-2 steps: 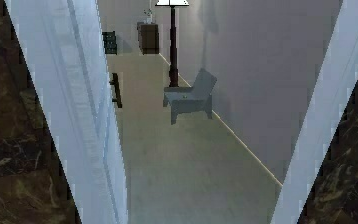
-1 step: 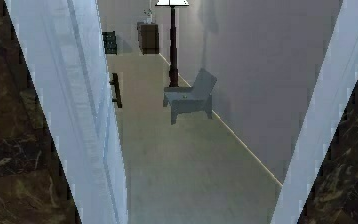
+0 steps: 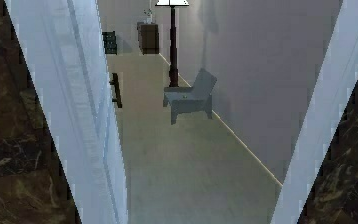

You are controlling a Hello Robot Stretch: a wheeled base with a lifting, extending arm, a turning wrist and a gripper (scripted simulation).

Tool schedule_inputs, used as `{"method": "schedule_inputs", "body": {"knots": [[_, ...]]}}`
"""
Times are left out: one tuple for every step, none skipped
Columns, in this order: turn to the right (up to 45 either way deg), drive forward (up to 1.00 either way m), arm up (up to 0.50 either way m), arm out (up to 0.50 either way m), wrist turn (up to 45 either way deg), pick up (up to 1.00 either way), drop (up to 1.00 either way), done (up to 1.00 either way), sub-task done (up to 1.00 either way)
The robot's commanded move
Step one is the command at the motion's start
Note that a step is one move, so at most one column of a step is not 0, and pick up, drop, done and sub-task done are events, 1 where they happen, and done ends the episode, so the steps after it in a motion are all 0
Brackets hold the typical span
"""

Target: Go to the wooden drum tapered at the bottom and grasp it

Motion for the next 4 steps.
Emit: {"method": "schedule_inputs", "body": {"knots": [[0.0, 0.00, 0.00, 0.00, 18.0, 0.00, 0.00, 0.00, 0.00], [0.0, 0.00, -0.30, 0.00, 0.0, 0.00, 0.00, 0.00, 0.00], [0.0, 0.00, 0.00, 0.00, 0.0, 1.00, 0.00, 0.00, 0.00], [0.0, 0.00, 0.10, 0.00, 0.0, 0.00, 0.00, 0.00, 0.00]]}}
